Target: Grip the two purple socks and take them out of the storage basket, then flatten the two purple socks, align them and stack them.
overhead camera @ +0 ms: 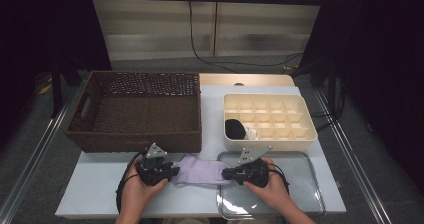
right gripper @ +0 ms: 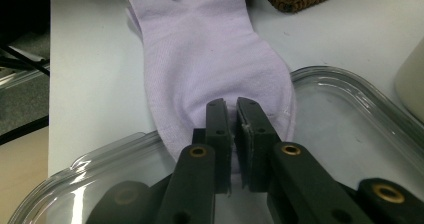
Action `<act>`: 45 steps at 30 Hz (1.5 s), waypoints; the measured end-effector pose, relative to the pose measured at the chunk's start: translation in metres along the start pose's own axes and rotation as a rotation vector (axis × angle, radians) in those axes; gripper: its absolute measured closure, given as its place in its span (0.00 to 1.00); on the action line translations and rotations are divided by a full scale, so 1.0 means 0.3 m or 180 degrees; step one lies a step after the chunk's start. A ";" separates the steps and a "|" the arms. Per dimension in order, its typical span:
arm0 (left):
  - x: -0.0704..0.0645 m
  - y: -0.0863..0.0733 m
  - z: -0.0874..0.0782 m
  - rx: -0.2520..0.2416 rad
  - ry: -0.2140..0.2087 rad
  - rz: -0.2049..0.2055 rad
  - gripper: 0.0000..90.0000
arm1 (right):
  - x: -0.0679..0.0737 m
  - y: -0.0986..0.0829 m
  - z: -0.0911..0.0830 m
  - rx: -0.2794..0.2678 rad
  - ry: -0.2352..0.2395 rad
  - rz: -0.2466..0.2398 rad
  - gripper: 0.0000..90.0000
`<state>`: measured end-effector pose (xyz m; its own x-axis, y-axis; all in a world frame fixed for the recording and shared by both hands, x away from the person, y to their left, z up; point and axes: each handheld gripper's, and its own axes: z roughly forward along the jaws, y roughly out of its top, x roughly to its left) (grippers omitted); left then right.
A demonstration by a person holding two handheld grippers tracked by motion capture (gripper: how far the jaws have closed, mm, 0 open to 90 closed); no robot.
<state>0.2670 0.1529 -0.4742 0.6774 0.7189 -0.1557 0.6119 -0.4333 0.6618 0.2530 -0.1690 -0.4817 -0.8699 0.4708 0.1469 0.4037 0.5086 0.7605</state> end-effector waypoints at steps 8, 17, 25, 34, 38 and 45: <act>0.003 -0.019 0.002 -0.0130 -0.0092 0.0119 0.86 | 0.000 0.000 0.001 0.0010 -0.0012 0.0052 0.95; -0.006 -0.010 0.002 -0.0060 -0.0062 0.0071 0.92 | 0.002 0.000 0.001 0.0003 -0.0034 0.0029 0.95; 0.003 0.012 -0.010 0.0082 -0.0130 -0.0104 0.92 | 0.003 -0.001 0.001 0.0002 -0.0034 0.0024 0.95; 0.012 0.029 -0.044 0.0049 -0.0294 -0.0160 0.93 | 0.001 0.001 0.003 -0.0003 -0.0026 0.0061 0.94; 0.011 0.037 -0.064 -0.0032 -0.0322 -0.0213 0.93 | 0.001 0.002 0.003 -0.0002 -0.0032 0.0055 0.94; 0.012 0.046 -0.078 -0.0065 -0.0367 -0.0225 0.93 | 0.001 0.003 0.003 0.0006 -0.0034 0.0053 0.94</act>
<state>0.2684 0.1623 -0.4484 0.6760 0.6796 -0.2849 0.6522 -0.3717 0.6607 0.2534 -0.1676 -0.4816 -0.8600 0.4869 0.1527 0.4186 0.5020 0.7568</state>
